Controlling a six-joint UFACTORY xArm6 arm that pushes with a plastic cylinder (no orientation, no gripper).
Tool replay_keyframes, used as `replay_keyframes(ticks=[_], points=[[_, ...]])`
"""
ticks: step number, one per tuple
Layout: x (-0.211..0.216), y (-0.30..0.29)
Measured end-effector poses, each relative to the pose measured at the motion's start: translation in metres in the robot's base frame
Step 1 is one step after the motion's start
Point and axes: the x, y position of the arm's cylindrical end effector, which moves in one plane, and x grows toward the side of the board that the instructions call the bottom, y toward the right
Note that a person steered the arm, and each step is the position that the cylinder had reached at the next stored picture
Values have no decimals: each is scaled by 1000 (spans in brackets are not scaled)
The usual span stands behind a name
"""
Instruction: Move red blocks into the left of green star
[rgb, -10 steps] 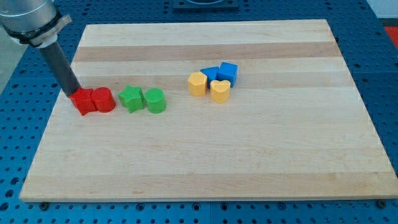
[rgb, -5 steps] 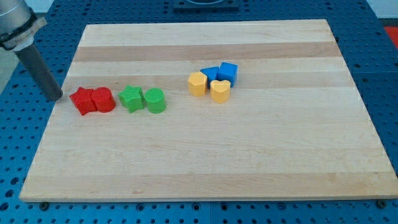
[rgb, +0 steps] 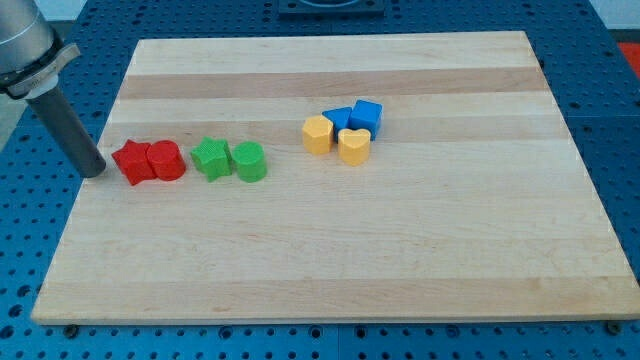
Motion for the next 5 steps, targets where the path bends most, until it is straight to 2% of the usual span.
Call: replay_keyframes(ticks=[3,5], points=[[0,37],[0,37]])
